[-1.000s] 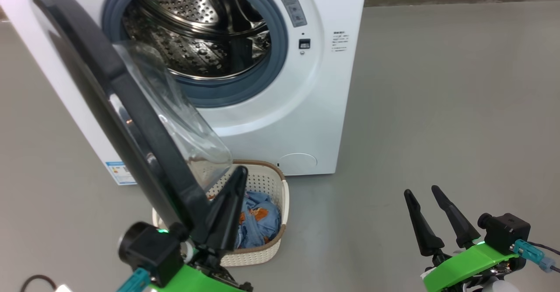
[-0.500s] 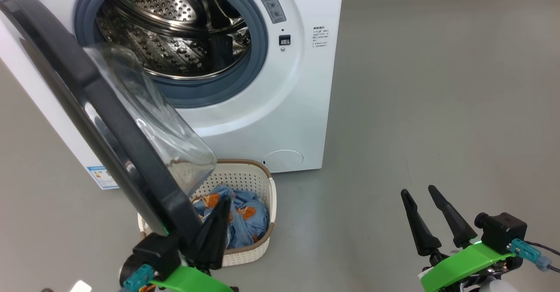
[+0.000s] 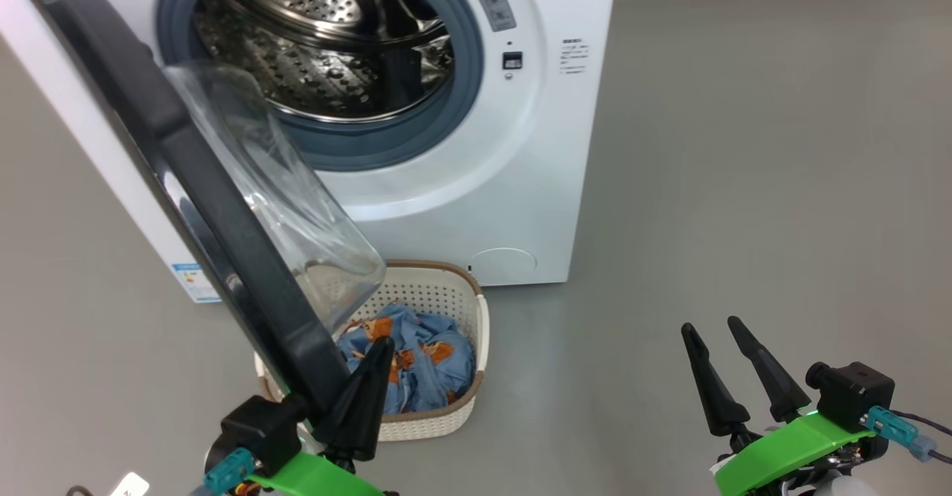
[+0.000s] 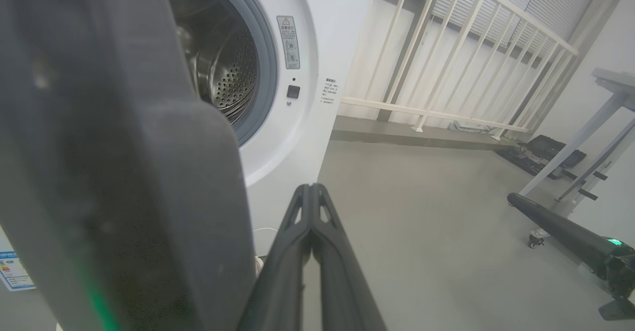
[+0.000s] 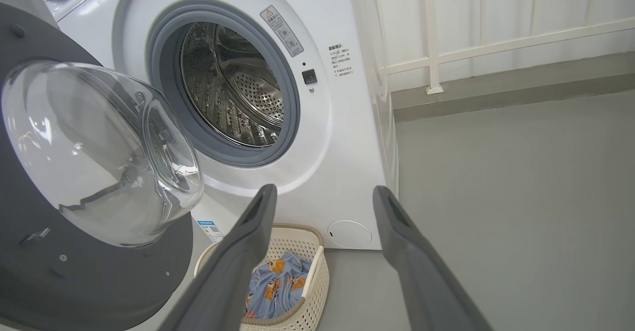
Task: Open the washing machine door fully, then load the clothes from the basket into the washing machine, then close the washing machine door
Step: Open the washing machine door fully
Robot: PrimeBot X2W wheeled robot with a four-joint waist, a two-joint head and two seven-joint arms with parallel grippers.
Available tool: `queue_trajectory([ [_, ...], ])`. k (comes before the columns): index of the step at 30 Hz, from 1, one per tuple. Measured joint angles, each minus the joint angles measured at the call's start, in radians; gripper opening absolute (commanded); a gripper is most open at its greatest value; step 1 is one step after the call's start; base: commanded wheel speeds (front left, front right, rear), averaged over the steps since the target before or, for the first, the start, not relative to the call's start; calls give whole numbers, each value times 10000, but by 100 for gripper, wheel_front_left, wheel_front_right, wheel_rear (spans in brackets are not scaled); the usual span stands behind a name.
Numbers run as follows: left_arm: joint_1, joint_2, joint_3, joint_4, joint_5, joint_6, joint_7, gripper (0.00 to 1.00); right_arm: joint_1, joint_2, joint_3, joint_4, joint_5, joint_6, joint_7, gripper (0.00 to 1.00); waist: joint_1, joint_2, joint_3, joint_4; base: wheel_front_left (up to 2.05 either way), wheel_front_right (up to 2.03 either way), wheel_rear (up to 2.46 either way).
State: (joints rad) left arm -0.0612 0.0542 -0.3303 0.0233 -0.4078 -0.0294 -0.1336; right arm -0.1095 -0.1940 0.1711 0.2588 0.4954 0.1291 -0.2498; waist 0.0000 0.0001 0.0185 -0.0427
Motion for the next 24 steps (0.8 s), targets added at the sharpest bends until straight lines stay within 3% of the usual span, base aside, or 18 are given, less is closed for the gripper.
queue_trajectory([
  [14, 240, 157, 54, -36, -90, 107, 33, 0, -155, 2, 12, 104, -2, 0, 0, 100, 0, 0, -38, 1168, 0, 0, 0],
  [24, 503, 625, 690, -142, -297, 621, 280, 0, -151, 2, -138, 115, -2, 0, 0, 100, 0, 0, -79, 2007, 0, 0, 0],
])
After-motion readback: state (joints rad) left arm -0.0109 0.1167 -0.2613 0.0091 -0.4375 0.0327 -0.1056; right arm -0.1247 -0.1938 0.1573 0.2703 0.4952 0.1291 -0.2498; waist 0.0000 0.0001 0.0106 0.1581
